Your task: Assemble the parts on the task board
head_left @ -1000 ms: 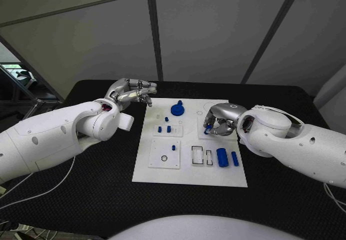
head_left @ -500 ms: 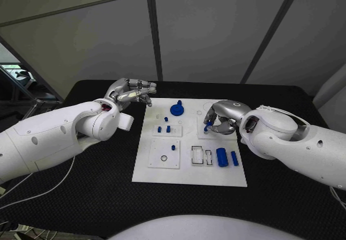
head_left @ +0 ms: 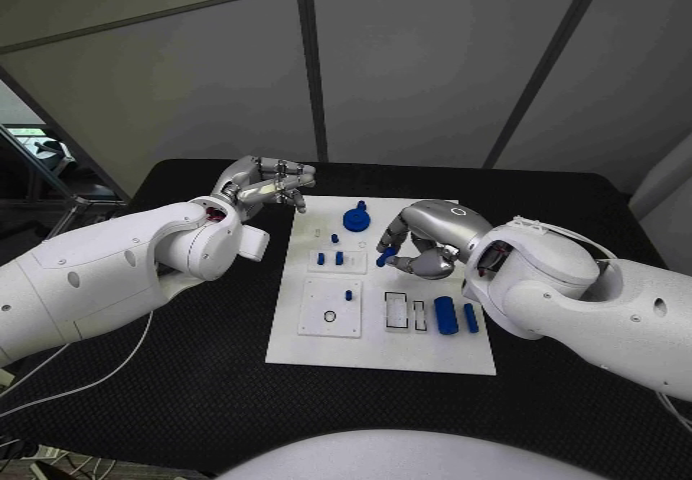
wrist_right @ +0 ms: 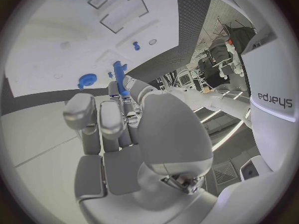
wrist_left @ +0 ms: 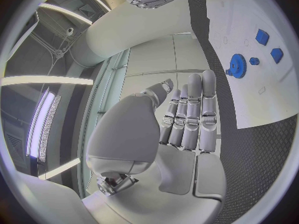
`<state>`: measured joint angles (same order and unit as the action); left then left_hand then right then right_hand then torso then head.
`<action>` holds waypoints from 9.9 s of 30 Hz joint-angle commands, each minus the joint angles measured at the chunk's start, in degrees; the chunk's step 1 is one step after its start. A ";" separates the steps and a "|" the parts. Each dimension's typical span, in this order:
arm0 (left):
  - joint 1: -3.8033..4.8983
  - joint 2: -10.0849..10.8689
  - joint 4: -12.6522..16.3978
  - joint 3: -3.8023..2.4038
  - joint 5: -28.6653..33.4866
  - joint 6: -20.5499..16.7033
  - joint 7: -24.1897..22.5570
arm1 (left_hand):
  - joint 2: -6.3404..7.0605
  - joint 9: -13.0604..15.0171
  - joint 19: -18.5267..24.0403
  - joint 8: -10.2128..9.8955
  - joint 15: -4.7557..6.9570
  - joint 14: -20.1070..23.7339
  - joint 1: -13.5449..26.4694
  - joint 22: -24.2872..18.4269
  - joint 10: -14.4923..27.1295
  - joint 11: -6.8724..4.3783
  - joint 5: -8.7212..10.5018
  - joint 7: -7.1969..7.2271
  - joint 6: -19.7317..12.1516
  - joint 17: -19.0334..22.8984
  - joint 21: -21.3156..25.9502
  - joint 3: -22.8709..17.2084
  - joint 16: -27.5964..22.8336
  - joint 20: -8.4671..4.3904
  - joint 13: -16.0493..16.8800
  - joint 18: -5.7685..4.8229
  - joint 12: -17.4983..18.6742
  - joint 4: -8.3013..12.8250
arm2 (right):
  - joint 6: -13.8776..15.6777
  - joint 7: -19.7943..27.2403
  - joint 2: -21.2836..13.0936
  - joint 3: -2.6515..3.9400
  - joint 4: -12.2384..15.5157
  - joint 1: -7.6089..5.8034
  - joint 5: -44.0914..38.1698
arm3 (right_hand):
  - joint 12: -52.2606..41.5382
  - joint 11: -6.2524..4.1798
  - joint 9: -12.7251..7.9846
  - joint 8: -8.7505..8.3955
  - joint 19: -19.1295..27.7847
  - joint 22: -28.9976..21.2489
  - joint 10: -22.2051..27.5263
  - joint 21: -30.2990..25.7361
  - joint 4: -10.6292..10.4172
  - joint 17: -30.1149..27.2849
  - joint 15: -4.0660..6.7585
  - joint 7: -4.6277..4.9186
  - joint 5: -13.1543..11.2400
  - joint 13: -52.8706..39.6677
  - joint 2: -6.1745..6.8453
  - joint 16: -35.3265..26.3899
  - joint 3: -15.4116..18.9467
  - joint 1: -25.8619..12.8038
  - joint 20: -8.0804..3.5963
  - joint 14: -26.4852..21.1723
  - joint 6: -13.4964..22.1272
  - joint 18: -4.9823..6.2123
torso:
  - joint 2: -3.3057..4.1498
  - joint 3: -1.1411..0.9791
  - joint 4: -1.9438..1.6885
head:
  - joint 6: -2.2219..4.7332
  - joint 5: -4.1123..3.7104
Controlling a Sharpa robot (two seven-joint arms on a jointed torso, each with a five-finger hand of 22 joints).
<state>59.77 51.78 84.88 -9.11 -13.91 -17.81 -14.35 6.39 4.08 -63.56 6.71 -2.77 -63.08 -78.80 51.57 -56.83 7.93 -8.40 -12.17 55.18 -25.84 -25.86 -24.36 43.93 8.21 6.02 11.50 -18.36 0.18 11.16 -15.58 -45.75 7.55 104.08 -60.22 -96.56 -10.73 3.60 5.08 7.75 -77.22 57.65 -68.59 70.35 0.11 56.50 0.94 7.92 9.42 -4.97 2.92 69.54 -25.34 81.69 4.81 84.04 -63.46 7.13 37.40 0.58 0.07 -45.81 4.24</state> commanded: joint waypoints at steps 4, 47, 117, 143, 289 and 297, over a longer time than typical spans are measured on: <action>0.10 -0.54 -0.08 -0.05 0.10 0.34 -0.44 | -0.65 -0.01 0.47 0.01 -0.16 0.33 -0.10 -0.07 0.29 -0.08 -0.25 0.03 -0.50 0.09 0.33 0.12 -0.29 -0.12 -0.07 -1.09 -0.27 0.27 | 1.51 2.57 5.00 -2.41 -2.06 0.00 1.75 | 0.44 0.10 0.90 0.01 -0.20 -0.05 -0.27 0.22 0.03 0.03 0.28 0.00 0.43 -0.04 -0.24 0.32 -0.59 0.27 -0.17 0.82 -0.21 -0.96 | 0.05 -0.03 -0.18 | -0.12 0.34; 0.12 -1.94 -0.64 -0.05 0.10 0.83 -0.33 | -1.12 0.03 0.47 0.16 -0.10 0.35 -0.70 -0.03 0.40 -0.08 -0.30 0.01 -0.52 0.21 0.26 -0.21 -0.39 -0.19 -0.12 -1.06 -0.50 0.64 | -5.52 3.27 13.02 -6.69 -8.23 1.74 -0.77 | 0.74 0.18 0.97 0.01 -0.07 -0.14 -0.41 0.19 0.11 -0.20 0.19 0.07 0.60 -0.13 -0.08 0.24 -0.74 -0.24 -0.13 0.77 -0.22 -0.94 | 0.04 -0.02 -0.16 | -1.59 2.10; 0.13 -0.12 0.42 0.02 0.10 2.01 -1.13 | -0.70 0.00 0.75 0.18 -0.28 0.52 0.00 -0.07 0.79 0.04 -0.20 -0.02 -0.88 0.38 0.36 0.26 -0.56 -0.05 -0.24 -1.15 -0.69 0.47 | 8.94 1.84 -15.86 -5.63 3.20 1.93 23.68 | -48.32 -2.84 5.03 8.24 -4.06 9.15 -7.58 6.13 -10.29 14.13 2.25 -2.55 12.46 -42.60 2.95 10.97 21.11 -11.42 -2.14 2.94 5.08 -2.58 | -0.44 0.02 0.79 | -0.28 -2.65; 0.12 0.43 0.61 0.04 0.10 2.02 -1.12 | -0.83 -0.01 0.81 0.16 -0.34 0.50 0.44 -0.15 0.96 0.08 -0.21 -0.08 -1.11 0.42 0.46 0.42 -0.56 0.03 -0.29 -1.15 -0.79 0.17 | 2.70 -14.24 -14.95 -5.70 3.42 5.30 12.56 | -60.27 -2.62 11.90 15.47 -4.94 13.21 -8.00 8.74 -16.85 19.91 2.17 -2.42 12.67 -60.71 0.94 13.90 32.18 -14.78 -1.72 3.44 10.41 -3.25 | -0.41 0.04 0.79 | -0.57 -3.75; 0.10 0.33 0.21 0.07 0.10 2.65 -0.11 | -1.19 0.02 0.85 0.31 -0.38 0.55 0.67 -0.38 1.25 0.12 -0.25 -0.15 -1.27 0.50 0.66 0.42 -0.56 0.13 -0.36 -1.10 -1.06 -0.06 | 8.46 -10.07 -5.80 -5.61 2.71 7.69 10.53 | -59.19 -5.42 24.54 20.49 -6.28 17.26 -12.15 10.64 -9.79 23.76 4.37 -5.70 3.24 -67.86 -7.12 14.90 40.17 -8.32 -3.65 4.10 5.63 -3.91 | -0.34 0.12 0.76 | -0.59 -2.67; 0.10 0.25 0.15 0.07 0.10 2.65 -0.03 | -1.19 0.02 0.85 0.31 -0.38 0.55 0.67 -0.38 1.25 0.12 -0.25 -0.15 -1.27 0.50 0.66 0.42 -0.56 0.13 -0.36 -1.10 -1.06 -0.06 | 6.68 -11.11 -4.83 -5.59 1.37 7.67 7.41 | -58.93 -5.79 24.98 20.36 -6.34 17.52 -12.15 10.74 -5.57 24.00 4.73 -6.04 -2.50 -68.03 -7.39 14.97 37.73 -1.32 -4.03 4.11 5.71 -3.96 | -0.39 0.08 0.75 | -0.66 -2.71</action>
<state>59.77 52.06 85.01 -9.01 -13.90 -15.64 -14.19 5.11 4.08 -63.15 6.71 -2.98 -62.87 -78.58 51.26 -56.03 7.90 -8.40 -12.18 54.35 -25.41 -25.42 -24.03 43.72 8.21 5.71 11.50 -19.24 0.17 19.49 -26.08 -50.68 1.97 105.58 -52.49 -86.53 -69.75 -1.86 30.01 27.94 -83.55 74.92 -80.57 80.71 -5.73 74.95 5.24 2.06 7.32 -73.16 -4.27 84.18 12.43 79.03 1.10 83.86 -57.51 4.00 37.05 0.68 0.82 -46.46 1.57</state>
